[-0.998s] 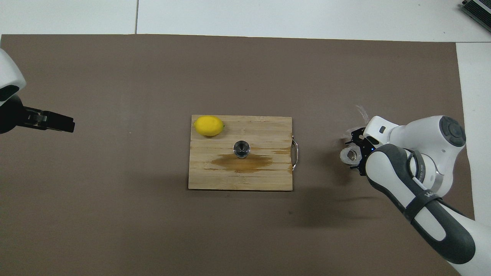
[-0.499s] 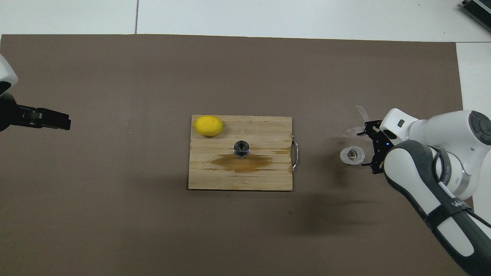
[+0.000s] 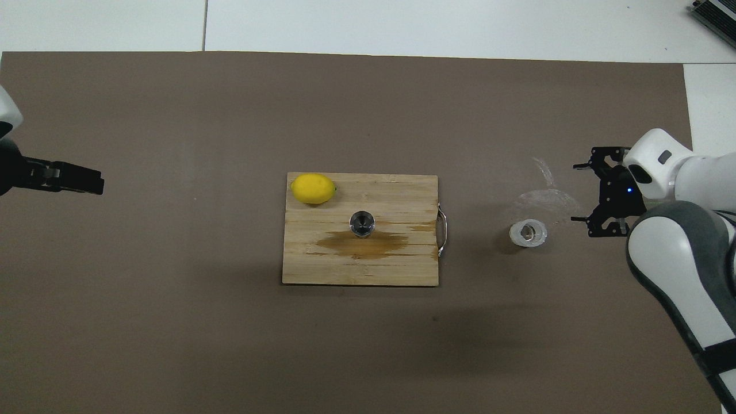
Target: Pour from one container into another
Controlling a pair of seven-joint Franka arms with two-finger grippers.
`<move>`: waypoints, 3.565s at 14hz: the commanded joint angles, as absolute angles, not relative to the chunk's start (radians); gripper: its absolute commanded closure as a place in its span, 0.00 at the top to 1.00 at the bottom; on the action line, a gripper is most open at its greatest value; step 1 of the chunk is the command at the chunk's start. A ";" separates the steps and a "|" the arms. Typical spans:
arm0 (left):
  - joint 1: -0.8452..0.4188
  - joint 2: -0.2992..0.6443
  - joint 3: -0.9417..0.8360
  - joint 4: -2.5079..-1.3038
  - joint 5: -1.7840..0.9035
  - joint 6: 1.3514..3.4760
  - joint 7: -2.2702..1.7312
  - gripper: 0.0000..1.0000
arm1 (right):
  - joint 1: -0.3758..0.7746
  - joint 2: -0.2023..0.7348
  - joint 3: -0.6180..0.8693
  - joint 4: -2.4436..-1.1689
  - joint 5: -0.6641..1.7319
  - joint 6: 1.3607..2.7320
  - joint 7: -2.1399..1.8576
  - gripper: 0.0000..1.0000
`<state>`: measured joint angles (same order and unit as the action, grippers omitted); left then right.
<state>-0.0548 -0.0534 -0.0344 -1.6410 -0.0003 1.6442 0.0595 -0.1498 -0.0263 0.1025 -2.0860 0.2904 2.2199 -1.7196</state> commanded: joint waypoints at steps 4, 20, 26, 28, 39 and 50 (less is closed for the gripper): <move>-0.060 -0.071 -0.035 -1.651 -0.002 1.632 0.040 1.00 | -0.100 -0.035 0.127 -1.941 0.129 2.105 -1.336 1.00; -0.046 -0.068 -0.031 -1.617 -0.006 1.595 0.049 1.00 | 0.038 -0.018 0.147 -1.721 -0.069 1.858 0.215 1.00; -0.041 -0.063 -0.034 -1.594 -0.005 1.597 0.057 1.00 | 0.035 0.015 0.146 -1.608 -0.069 1.680 0.275 1.00; -0.041 -0.058 -0.032 -1.595 -0.005 1.595 0.066 1.00 | 0.032 0.017 0.146 -1.576 -0.063 1.600 0.276 1.00; -0.040 -0.046 -0.032 -1.595 -0.003 1.586 0.118 1.00 | 0.031 0.008 0.144 -1.606 -0.063 1.620 0.262 1.00; 0.029 -0.037 -0.081 -1.598 -0.005 1.580 0.118 1.00 | 0.026 0.006 0.144 -1.609 -0.063 1.618 0.262 1.00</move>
